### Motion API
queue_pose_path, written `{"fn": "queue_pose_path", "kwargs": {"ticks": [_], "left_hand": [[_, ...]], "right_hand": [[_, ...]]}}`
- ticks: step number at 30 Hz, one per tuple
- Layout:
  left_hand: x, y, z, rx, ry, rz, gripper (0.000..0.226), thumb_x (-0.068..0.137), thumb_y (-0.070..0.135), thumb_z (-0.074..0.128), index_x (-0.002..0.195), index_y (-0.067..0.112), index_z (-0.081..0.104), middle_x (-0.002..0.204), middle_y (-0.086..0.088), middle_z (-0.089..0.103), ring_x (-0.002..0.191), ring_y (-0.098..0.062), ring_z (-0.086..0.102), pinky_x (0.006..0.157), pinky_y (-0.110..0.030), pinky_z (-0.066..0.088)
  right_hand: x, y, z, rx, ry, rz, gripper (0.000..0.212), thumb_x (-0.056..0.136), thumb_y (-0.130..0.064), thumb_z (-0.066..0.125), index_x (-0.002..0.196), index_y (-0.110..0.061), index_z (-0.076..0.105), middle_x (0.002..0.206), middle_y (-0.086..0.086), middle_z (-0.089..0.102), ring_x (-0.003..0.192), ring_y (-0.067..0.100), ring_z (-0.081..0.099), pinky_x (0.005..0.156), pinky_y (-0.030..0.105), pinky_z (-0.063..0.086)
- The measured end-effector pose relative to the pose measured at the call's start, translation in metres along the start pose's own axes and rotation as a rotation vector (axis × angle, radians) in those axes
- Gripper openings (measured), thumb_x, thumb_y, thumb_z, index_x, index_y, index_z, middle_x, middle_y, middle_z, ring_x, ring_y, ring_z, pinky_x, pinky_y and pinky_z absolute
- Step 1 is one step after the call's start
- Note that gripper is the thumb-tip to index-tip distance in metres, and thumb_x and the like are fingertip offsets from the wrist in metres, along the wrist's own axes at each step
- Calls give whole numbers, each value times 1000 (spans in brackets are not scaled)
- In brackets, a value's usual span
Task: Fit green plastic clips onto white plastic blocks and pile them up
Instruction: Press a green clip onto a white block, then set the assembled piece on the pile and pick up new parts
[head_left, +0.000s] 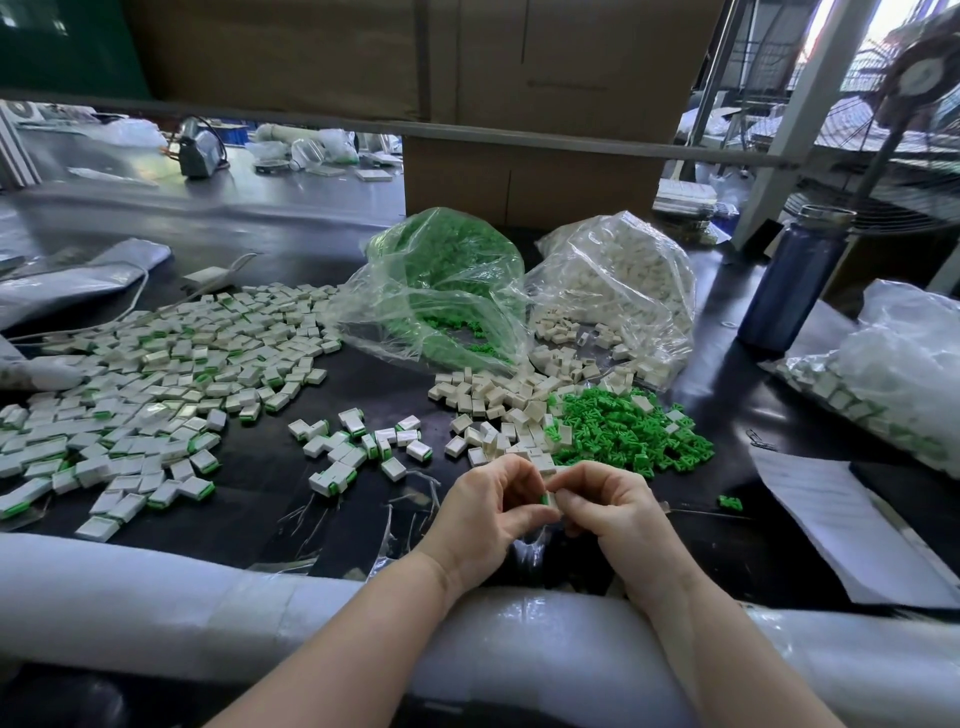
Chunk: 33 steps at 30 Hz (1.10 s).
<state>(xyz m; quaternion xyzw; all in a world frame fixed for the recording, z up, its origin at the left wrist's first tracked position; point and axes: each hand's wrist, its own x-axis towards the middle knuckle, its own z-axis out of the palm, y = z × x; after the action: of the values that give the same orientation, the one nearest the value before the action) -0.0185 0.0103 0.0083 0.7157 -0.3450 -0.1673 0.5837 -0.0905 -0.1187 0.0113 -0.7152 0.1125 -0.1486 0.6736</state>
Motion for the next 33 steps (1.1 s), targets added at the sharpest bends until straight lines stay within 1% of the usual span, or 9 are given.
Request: {"fn": "queue_pose_path", "kwargs": {"ticks": [6,11,16,20,24,26,28,31,33], "left_hand": [[1,0,0,-15,7,-6,25,75,2,73,73,19,54,62,4,57,52,-2,52,57,-14,44],[1,2,-1,-89,26,-16,22,76,-1,71,75,16,56,63,1,59,54,-7,55,56,-17,47],[1,1,-2,-50,121,-30,24,81,-3,66,82,19,56,76,-3,59,63,-12,59,61,-21,52],[2,-2,-5,44,328,-41,21,85,1,61,93,20,63,87,-4,63,77,-19,64,75,-29,56],[5,-5,-11,252,610,-48,18,88,4,60,101,14,69,103,-3,58,89,-15,60,88,-22,48],[7,-7,-14,293,645,-79,25,89,3,57,112,9,65,109,-3,47,91,-15,55,86,-7,38],[7,-10,-15,335,631,-131,33,88,3,57,122,4,58,119,-7,38,96,-16,49,85,-1,26],[9,-14,-14,399,604,-223,42,88,8,60,127,-2,49,130,-14,28,117,-25,41,95,-9,25],[9,-15,-13,444,586,-270,41,88,10,59,125,-2,48,132,-15,24,123,-28,34,101,-15,22]], "right_hand": [[-1,0,0,-25,49,-37,22,83,9,59,74,-8,70,61,-1,65,59,10,60,57,23,51],[-2,-2,0,-65,72,-87,24,82,7,63,74,-14,72,67,3,70,63,13,65,60,25,55],[-3,-4,1,-67,82,-95,16,77,0,70,76,-16,71,72,1,72,67,10,67,61,18,52],[2,1,-6,-197,332,-127,18,80,-2,69,73,-19,69,66,-4,69,62,0,61,61,8,46],[7,11,-16,-271,567,-83,21,82,-4,66,70,-22,66,69,-6,65,66,4,58,58,6,42],[10,15,-18,-285,617,-52,20,83,-5,65,73,-23,66,72,-4,66,69,9,58,63,15,42],[12,17,-20,-291,656,-19,17,84,-4,63,79,-21,67,77,1,67,74,16,59,70,23,43],[13,19,-22,-301,672,33,16,85,-3,60,90,-16,68,87,7,67,81,19,59,78,28,45],[13,20,-22,-344,649,51,19,85,-1,59,97,-13,68,90,6,66,85,19,59,81,27,44]]}}
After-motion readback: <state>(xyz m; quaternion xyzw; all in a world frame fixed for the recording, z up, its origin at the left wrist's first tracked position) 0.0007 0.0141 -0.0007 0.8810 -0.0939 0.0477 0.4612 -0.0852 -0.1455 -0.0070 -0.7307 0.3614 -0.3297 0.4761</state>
